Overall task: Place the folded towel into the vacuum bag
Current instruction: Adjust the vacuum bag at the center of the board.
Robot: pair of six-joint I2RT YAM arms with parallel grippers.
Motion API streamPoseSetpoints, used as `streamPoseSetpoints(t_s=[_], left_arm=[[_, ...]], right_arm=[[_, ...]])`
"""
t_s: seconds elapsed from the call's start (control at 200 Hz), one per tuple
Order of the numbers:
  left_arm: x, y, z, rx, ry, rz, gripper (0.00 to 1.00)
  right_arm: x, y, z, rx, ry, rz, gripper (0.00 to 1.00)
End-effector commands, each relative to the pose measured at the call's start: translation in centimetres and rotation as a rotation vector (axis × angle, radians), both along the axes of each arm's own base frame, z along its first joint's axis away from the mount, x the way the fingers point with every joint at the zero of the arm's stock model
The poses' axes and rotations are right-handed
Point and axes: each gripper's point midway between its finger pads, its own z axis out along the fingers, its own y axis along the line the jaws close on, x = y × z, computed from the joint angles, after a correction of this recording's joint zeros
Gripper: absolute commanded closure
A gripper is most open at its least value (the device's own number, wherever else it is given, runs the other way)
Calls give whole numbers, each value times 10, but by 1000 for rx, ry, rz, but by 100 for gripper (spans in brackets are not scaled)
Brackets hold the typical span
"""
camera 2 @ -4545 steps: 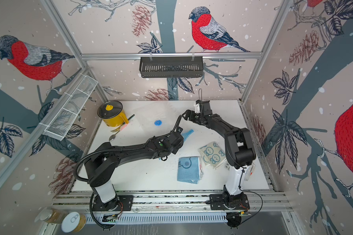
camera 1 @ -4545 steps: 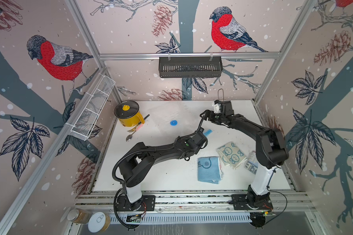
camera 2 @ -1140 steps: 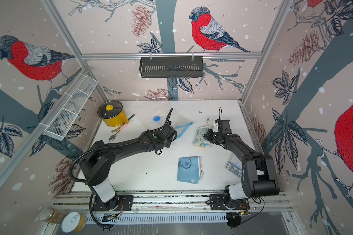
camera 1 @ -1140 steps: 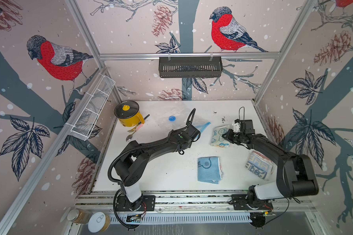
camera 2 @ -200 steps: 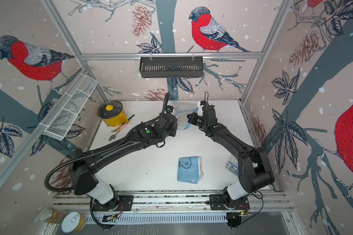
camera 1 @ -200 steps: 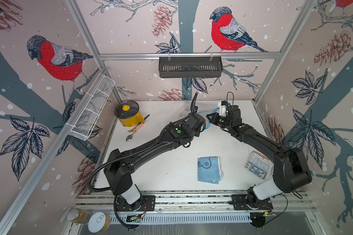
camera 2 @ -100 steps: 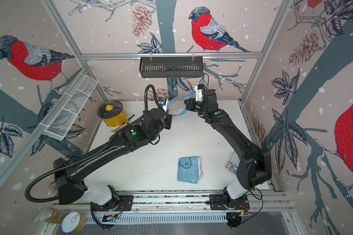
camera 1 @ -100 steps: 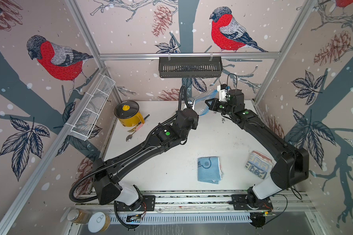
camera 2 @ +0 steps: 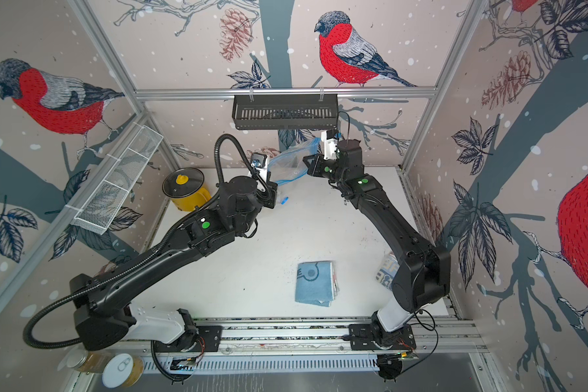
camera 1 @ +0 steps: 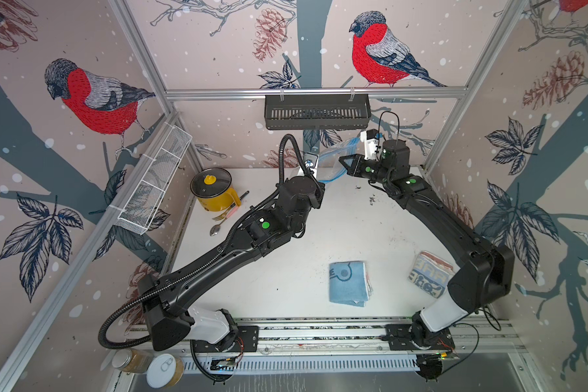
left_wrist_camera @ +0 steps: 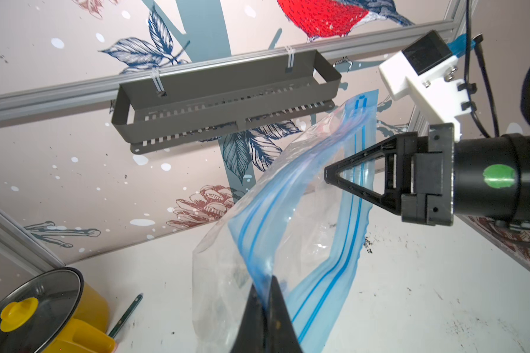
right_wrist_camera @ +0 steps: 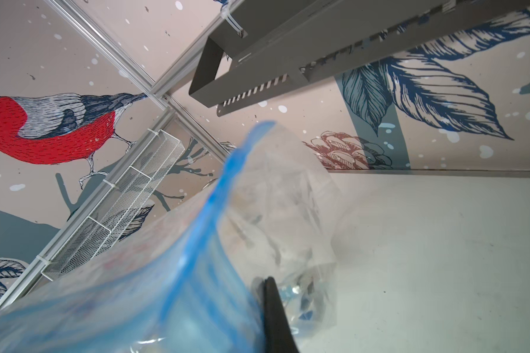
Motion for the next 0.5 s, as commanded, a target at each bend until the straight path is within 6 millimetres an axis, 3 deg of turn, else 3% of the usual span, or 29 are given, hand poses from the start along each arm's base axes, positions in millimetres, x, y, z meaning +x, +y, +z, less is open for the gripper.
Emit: streamPoseSetpoints(t_s=[0.0,0.19,0.38,0.495], left_arm=[[0,12,26,-11,-80,45,100],[-3,20,44,-1,-133,65,100],[-1,25,50,60,-173,94,100],[4,25,46,114,-181,117,100]], right_arm=[[8,-1,23,12,-87,-21,99],[16,4,29,19,-101,-17,99],[24,13,6,12,-66,-4,99],[28,29,-8,16,-39,41,99]])
